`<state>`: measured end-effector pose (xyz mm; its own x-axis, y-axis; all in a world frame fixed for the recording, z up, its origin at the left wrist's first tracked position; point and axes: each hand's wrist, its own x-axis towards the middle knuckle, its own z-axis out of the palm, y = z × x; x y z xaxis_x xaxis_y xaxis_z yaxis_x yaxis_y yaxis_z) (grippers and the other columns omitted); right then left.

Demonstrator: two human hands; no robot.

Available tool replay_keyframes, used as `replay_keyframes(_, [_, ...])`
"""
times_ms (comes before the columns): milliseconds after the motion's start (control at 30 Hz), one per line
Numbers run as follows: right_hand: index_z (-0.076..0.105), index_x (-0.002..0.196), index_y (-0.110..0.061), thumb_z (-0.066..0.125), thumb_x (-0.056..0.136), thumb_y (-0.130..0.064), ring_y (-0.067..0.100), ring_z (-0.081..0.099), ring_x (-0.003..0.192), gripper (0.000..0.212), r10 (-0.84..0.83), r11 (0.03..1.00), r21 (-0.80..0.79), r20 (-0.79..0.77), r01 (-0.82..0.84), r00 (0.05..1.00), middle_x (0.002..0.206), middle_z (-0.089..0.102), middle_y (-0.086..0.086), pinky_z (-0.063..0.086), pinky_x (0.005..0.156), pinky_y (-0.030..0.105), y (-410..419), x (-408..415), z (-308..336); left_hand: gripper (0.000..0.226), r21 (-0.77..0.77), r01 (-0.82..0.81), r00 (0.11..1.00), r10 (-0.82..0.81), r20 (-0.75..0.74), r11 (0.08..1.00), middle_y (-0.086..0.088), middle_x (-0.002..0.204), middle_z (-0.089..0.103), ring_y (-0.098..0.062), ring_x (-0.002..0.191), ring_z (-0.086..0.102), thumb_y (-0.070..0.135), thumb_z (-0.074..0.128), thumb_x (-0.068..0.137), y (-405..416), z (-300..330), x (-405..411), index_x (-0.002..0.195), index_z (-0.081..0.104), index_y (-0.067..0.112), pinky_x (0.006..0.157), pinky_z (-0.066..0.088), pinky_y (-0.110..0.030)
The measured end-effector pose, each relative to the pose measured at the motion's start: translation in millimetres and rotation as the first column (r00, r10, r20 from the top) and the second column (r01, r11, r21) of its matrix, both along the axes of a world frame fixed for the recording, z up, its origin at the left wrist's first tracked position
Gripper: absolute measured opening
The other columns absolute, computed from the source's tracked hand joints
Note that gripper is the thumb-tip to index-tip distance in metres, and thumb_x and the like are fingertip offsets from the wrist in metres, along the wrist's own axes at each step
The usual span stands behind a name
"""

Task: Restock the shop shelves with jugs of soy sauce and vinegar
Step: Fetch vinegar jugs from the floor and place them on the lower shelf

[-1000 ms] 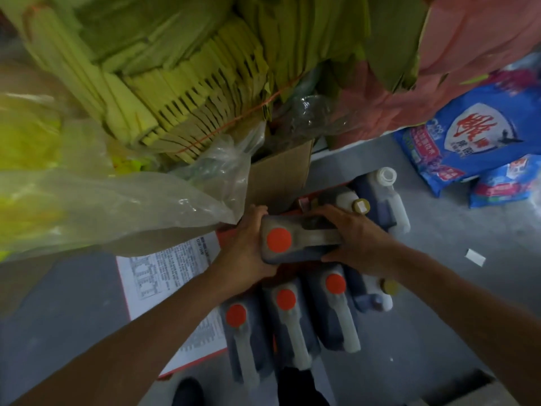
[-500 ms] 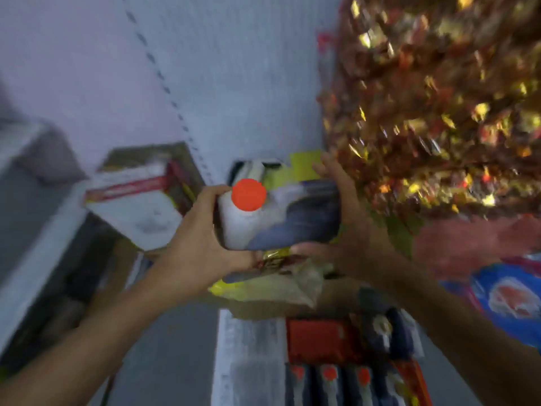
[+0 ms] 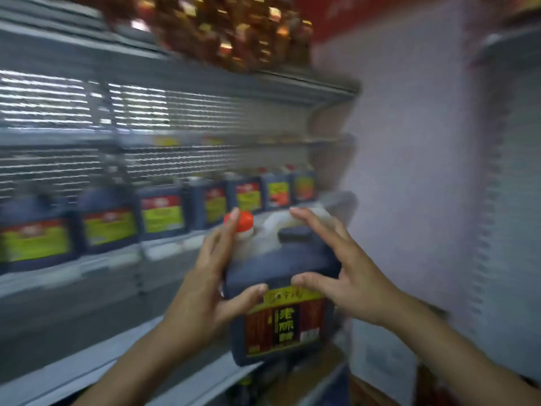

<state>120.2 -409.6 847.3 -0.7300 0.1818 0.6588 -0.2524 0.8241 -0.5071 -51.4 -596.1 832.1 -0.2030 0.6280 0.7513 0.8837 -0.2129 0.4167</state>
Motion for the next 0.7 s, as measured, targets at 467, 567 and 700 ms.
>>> replay_keyframes(467, [0.038,0.143,-0.067,0.078,0.089,-0.012,-0.014,0.018,0.147,0.087,0.571,0.817,-0.209,0.159,-0.537,0.806,0.157,0.030,-0.031,0.028,0.124,0.029,-280,-356,-43,0.080,-0.113,-0.604,0.792,0.610,0.022,0.789,0.019,0.134,0.037,0.000,0.121,0.053,0.050,0.084,0.078,-335,-50,-235,0.143,0.038,0.062,0.099,0.051,-0.028])
replay_keyframes(567, [0.038,0.144,-0.065,0.079,0.089,-0.010,0.003,0.013,0.156,0.088,0.633,0.772,-0.226,0.207,-0.593,0.746,0.154,0.033,-0.034,0.020,0.128,0.040,-304,-407,-65,0.077,-0.140,-0.640,0.752,0.653,0.087,0.755,0.015,0.138,0.038,-0.002,0.126,0.051,0.045,0.082,0.083,-362,-75,-260,0.145,0.039,0.059,0.101,0.050,-0.032])
replay_keyframes(700, [0.040,0.143,-0.063,0.078,0.089,-0.006,-0.013,0.025,0.145,0.088,0.726,0.688,-0.234,0.198,-0.687,0.659,0.156,0.034,-0.015,0.026,0.113,0.006,-324,-465,-92,0.075,-0.166,-0.684,0.694,0.704,0.152,0.710,0.013,0.143,0.036,0.001,0.130,0.048,0.042,0.081,0.085,-381,-102,-289,0.146,0.039,0.056,0.104,0.046,-0.024])
